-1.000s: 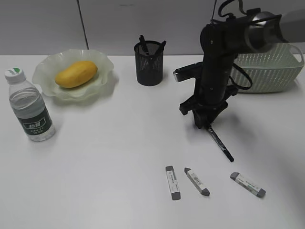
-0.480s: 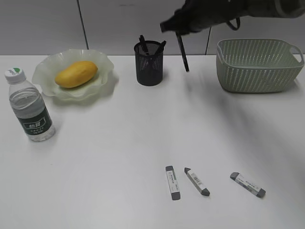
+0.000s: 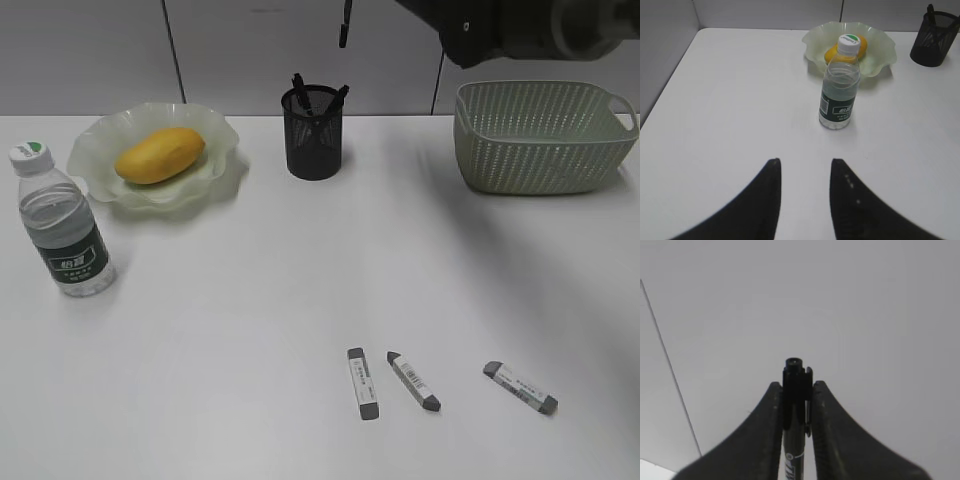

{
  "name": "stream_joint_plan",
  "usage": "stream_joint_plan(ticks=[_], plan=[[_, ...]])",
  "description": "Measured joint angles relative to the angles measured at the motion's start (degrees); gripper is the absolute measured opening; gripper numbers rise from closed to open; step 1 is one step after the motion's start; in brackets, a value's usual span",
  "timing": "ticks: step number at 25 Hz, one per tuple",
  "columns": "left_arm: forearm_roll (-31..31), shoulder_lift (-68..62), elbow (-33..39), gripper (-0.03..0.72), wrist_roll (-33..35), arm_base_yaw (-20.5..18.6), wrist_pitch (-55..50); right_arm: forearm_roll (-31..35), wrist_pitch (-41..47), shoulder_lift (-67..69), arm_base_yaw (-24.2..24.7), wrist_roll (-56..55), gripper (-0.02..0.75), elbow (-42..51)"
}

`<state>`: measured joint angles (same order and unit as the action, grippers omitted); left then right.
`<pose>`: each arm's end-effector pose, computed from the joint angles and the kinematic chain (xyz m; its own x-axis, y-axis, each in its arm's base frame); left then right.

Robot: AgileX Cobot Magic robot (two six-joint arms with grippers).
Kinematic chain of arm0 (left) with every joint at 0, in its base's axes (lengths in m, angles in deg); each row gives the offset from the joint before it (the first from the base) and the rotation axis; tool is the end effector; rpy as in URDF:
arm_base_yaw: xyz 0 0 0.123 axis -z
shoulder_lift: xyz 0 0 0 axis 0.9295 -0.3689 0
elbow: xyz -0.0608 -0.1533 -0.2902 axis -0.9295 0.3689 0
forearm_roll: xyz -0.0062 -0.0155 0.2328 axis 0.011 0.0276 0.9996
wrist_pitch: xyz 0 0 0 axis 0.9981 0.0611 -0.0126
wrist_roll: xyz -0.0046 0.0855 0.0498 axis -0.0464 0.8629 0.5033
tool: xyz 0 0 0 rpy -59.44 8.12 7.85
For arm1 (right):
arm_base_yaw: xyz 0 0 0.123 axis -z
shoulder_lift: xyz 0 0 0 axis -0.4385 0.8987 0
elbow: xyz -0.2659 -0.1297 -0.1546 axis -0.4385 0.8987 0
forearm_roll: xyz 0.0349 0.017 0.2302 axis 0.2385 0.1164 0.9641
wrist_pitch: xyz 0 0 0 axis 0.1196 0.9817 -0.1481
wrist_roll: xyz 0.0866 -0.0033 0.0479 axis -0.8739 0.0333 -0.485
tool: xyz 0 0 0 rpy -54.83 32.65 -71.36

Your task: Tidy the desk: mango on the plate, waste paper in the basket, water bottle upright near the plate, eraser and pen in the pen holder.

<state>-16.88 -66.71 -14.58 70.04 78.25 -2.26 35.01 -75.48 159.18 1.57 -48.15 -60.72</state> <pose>-0.0654 0.0240 0.2757 -0.4059 -0.0570 -0.9122 0.0064 0.9979 -0.0652 0.4941 0.2236 0.3069 0.0117 0.1385 -0.9903 -0.4102 0.9039 0.1215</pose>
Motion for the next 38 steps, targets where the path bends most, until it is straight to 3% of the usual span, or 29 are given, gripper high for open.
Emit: stream_joint_plan(ticks=[3,8,10,13,16,18,23,27,31,38], plan=[[-0.04,0.00,0.00,0.252,0.00,0.00,-0.02,-5.72,-5.68,2.48,0.00,-5.44,0.141,0.00],[-0.04,0.00,0.00,0.252,0.00,0.00,-0.02,-14.14,-6.13,4.85,-0.04,-11.22,0.148,0.00],[-0.04,0.00,0.00,0.252,0.00,0.00,-0.02,-16.55,-5.17,4.99,-0.11,-11.94,0.233,0.00],[-0.04,0.00,0.00,0.252,0.00,0.00,-0.02,-18.02,-4.63,4.99,-0.11,-12.50,0.457,0.00],[-0.04,0.00,0.00,0.252,0.00,0.00,-0.02,-18.40,-1.62,4.79,-0.12,-14.68,0.561,0.00],[-0.04,0.00,0.00,0.252,0.00,0.00,-0.02,-18.98,6.15,3.34,-0.24,-18.16,0.568,0.05],[-0.04,0.00,0.00,0.252,0.00,0.00,-0.02,-21.77,39.36,-7.67,-0.61,-15.93,0.546,1.88],[-0.04,0.00,0.00,0.252,0.00,0.00,-0.02,-8.68,58.49,-19.18,-0.61,3.88,0.486,10.30],[-0.04,0.00,0.00,0.252,0.00,0.00,-0.02,2.94,72.89,-30.30,-0.67,12.59,0.465,22.60],[-0.04,-1.21,0.00,0.252,0.00,0.00,-0.07,5.25,87.93,-58.80,-0.67,11.31,0.463,47.07]])
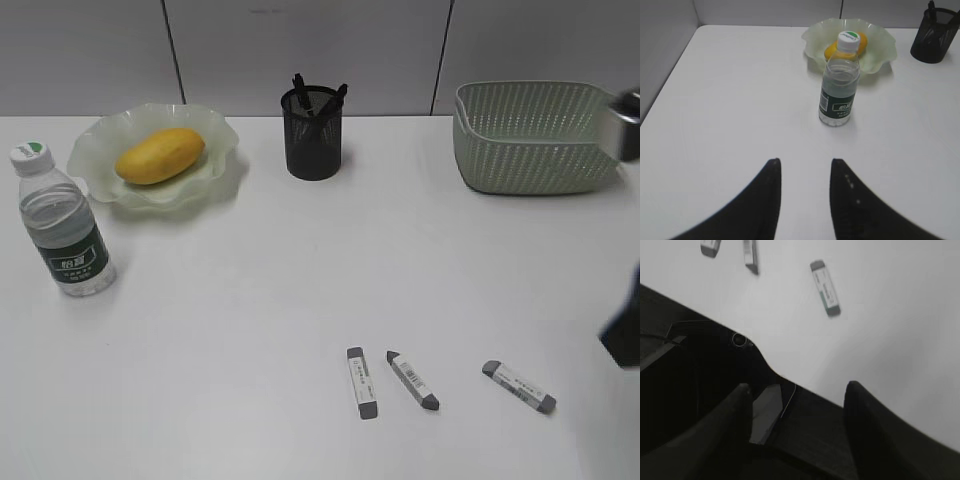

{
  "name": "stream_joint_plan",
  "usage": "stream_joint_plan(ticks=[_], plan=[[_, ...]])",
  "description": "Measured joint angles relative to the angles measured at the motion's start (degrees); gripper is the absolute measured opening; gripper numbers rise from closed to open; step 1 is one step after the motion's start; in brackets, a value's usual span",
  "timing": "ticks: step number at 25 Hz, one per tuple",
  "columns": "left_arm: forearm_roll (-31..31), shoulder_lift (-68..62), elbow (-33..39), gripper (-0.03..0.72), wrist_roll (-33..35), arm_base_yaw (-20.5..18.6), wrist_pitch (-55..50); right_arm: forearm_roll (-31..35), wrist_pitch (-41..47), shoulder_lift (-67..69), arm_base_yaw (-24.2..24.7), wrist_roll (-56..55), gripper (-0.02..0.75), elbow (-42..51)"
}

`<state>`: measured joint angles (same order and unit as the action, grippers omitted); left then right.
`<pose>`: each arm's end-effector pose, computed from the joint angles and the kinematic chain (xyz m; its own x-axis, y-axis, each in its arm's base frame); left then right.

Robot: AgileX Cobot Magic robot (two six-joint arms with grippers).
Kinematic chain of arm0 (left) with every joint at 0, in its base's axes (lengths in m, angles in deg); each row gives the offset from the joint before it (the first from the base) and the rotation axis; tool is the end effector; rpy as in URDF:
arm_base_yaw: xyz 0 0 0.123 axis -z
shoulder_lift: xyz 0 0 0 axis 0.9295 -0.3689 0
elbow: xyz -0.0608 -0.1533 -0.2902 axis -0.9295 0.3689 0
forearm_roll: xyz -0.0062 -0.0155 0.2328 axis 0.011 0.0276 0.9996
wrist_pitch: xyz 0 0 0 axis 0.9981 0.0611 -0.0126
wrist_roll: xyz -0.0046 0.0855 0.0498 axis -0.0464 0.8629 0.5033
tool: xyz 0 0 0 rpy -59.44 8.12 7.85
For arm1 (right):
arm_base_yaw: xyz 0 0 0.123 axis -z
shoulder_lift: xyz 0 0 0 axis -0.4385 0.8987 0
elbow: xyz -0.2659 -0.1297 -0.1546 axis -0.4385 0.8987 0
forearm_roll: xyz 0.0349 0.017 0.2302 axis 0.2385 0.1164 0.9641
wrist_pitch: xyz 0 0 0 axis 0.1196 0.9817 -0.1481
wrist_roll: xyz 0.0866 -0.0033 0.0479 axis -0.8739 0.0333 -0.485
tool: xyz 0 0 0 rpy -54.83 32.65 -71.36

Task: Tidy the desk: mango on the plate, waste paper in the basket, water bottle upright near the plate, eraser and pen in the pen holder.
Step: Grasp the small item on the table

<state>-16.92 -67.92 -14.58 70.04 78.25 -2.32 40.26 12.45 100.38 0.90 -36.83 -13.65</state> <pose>-0.0622 0.0234 0.2770 -0.4258 -0.0540 -0.9032 0.0053 0.9981 -0.0622 0.1438 0.0779 0.3224 -0.8445 -0.4373 -0.3092 -0.4812 0.8730 0.0797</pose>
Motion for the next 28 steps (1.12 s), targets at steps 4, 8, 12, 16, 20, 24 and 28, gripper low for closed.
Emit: stream_joint_plan(ticks=[4,8,12,16,20,24,28], plan=[[0.00,-4.65,0.00,0.252,0.00,0.00,0.05,0.06,2.19,-19.79,0.00,-1.46,0.461,11.13],[-1.32,-12.75,0.00,0.252,2.47,0.00,0.21,0.06,1.43,-40.03,0.00,-1.60,0.457,18.18],[-6.73,-23.20,-0.80,0.253,7.15,0.00,2.01,0.22,-0.60,-56.86,0.00,-1.71,0.455,19.18],[-17.26,-34.34,-2.61,0.302,11.39,0.76,10.72,-3.45,-0.71,-66.09,0.00,-6.93,0.425,19.42],[-28.98,-49.62,-4.74,0.384,18.12,4.07,15.59,-5.82,-0.61,-66.55,0.00,-9.45,0.414,19.82],[-31.72,-63.02,-8.44,0.368,18.89,14.57,22.68,-6.34,-0.61,-66.55,0.00,-9.78,0.414,19.82],[-30.88,-78.96,-16.80,0.359,11.39,27.18,28.55,-6.34,-0.61,-66.55,0.00,-9.78,0.414,19.82]])
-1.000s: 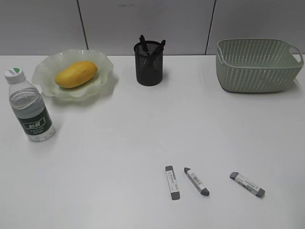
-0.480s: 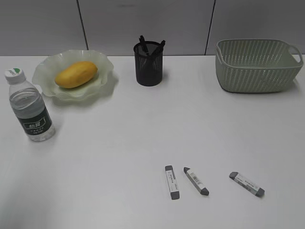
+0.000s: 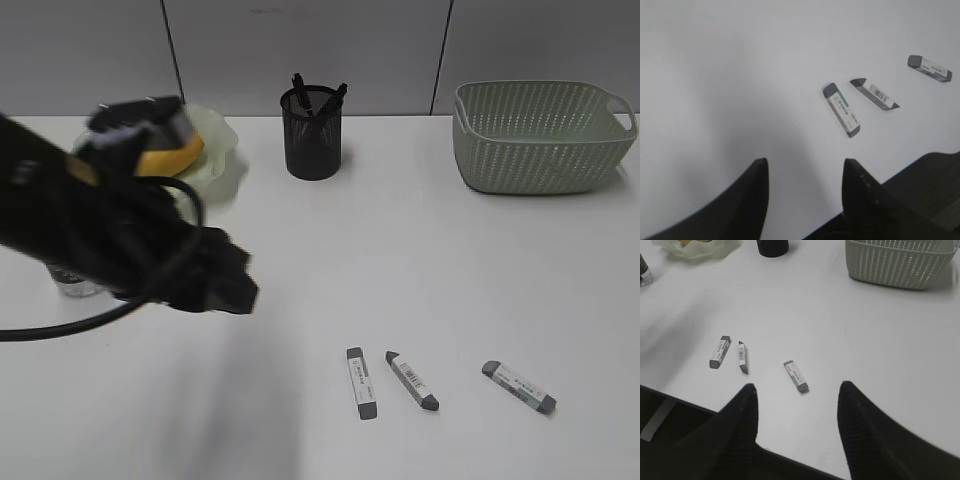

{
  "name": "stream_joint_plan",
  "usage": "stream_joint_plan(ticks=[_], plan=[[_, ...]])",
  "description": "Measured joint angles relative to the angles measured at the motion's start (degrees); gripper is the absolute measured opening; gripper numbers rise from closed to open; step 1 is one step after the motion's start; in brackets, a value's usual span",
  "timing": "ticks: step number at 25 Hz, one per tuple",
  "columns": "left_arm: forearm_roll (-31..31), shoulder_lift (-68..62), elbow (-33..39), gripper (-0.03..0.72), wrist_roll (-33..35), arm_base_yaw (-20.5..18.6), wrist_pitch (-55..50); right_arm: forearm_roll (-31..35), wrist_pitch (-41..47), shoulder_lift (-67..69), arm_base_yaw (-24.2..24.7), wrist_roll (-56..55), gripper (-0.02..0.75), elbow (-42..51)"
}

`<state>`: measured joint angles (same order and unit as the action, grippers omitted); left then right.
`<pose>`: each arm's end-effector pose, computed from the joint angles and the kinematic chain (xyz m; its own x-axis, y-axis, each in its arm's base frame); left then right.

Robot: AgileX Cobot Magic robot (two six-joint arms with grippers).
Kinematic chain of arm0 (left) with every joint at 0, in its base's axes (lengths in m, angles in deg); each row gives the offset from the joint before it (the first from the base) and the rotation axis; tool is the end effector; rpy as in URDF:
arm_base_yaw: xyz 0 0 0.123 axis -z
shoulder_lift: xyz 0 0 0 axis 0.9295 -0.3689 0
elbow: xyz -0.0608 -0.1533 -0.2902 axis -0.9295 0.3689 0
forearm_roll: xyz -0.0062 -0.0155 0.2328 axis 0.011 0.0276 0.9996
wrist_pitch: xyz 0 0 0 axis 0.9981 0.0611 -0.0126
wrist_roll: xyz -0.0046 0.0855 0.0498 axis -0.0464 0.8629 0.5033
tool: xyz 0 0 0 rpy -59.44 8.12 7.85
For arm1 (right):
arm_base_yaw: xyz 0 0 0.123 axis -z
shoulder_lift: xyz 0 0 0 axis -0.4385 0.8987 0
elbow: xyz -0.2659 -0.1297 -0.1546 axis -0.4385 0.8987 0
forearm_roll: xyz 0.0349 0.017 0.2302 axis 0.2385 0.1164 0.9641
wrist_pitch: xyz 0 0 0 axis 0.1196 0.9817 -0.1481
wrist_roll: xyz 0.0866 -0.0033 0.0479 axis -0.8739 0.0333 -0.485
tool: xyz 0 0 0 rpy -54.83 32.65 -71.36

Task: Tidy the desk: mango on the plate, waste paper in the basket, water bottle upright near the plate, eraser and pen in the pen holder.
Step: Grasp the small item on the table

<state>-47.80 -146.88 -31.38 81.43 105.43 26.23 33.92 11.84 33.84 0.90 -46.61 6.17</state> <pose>0.1868 -0.1665 0.2895 -0.8583 0.2395 -0.4538 0.4161 0.8424 -0.3424 -0.0583 -0.0273 0.2687 -0.4145 -0.1085 -0.9036 -0.3934 0.9167 0.0705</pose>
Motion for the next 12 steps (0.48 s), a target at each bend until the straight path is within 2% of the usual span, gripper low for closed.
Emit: stream_joint_plan(ticks=[2,4,8,12], plan=[[0.79,-8.80,-4.57,0.358,-4.47,3.37,0.80,0.00,0.00,0.00,0.00,0.00,0.414,0.00],[1.07,-15.87,-9.32,0.358,-6.19,4.86,0.27,0.00,0.00,0.00,0.00,-0.05,0.414,0.00],[1.19,-26.29,-17.72,0.362,-9.06,5.82,-2.36,0.00,0.00,0.00,0.00,-0.18,0.414,0.00],[1.23,-31.99,-22.14,0.435,-15.85,6.14,-3.48,0.00,0.00,0.00,0.00,-0.18,0.414,0.00]])
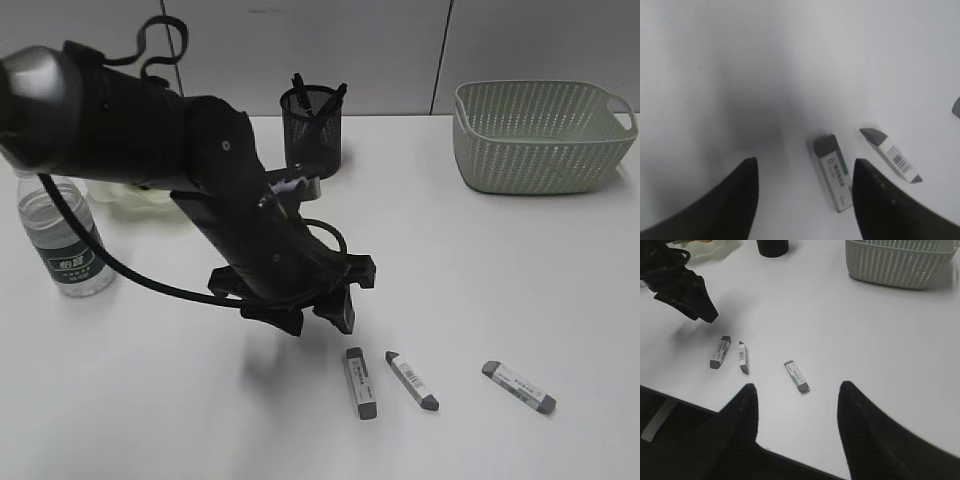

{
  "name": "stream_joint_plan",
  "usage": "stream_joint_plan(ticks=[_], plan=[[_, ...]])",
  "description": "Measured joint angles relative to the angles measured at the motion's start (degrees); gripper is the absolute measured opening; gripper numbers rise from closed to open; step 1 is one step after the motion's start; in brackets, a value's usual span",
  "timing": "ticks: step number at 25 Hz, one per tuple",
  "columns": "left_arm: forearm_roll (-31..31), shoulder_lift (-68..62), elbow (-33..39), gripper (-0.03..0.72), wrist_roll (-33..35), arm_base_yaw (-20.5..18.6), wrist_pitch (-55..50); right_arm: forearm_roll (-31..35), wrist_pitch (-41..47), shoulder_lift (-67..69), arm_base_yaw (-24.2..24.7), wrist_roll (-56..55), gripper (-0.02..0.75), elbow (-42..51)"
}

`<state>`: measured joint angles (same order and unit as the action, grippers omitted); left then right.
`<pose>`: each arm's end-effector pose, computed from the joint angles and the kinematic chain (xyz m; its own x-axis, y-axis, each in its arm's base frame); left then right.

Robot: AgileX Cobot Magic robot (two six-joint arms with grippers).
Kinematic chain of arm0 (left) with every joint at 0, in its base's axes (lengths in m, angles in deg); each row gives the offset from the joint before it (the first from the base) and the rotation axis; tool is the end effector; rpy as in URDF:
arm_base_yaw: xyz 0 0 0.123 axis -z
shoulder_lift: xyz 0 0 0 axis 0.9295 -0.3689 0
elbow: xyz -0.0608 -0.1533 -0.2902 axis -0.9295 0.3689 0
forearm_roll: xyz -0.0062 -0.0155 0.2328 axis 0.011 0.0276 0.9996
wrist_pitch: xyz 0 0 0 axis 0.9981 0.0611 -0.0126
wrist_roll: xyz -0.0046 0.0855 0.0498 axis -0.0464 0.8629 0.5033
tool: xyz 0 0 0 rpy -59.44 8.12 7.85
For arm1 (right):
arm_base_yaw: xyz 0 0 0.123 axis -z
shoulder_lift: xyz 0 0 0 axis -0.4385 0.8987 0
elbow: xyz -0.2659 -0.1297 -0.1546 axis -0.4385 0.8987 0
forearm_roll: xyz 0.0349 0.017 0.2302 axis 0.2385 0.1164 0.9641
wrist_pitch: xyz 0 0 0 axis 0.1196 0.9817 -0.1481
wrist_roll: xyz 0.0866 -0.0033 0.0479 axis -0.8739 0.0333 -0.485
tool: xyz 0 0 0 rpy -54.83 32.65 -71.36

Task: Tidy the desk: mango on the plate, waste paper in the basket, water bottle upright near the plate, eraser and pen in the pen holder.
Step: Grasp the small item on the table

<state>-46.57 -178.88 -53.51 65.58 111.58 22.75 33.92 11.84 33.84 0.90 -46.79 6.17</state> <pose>0.2703 -0.2829 0.2039 -0.9712 0.1715 -0.1657 0.2205 0.9105 -0.3499 -0.0583 -0.0273 0.2687 -0.4158 -0.1056 -0.9033 -0.3921 0.9170 0.0733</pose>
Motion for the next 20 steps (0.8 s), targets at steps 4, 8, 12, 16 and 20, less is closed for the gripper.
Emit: stream_joint_plan(ticks=[4,8,12,16,20], plan=[[2.10,-3.43,-2.85,0.456,-8.43,1.86,-0.27,0.00,0.00,0.00,0.00,0.00,0.414,0.00],[9.14,-6.59,-6.56,0.438,-18.17,6.15,-0.97,0.00,0.00,0.00,0.00,-0.06,0.413,0.00],[16.18,-9.12,-9.83,0.405,-26.02,8.59,-4.46,0.00,0.07,0.00,0.00,-0.06,0.413,0.00],[17.81,-10.38,-10.76,0.384,-29.02,8.91,-6.29,0.00,0.07,0.00,0.00,-0.10,0.413,0.00],[19.05,-11.30,-10.99,0.379,-31.87,9.63,-6.83,0.00,0.07,0.00,0.00,-0.10,0.413,0.00]])
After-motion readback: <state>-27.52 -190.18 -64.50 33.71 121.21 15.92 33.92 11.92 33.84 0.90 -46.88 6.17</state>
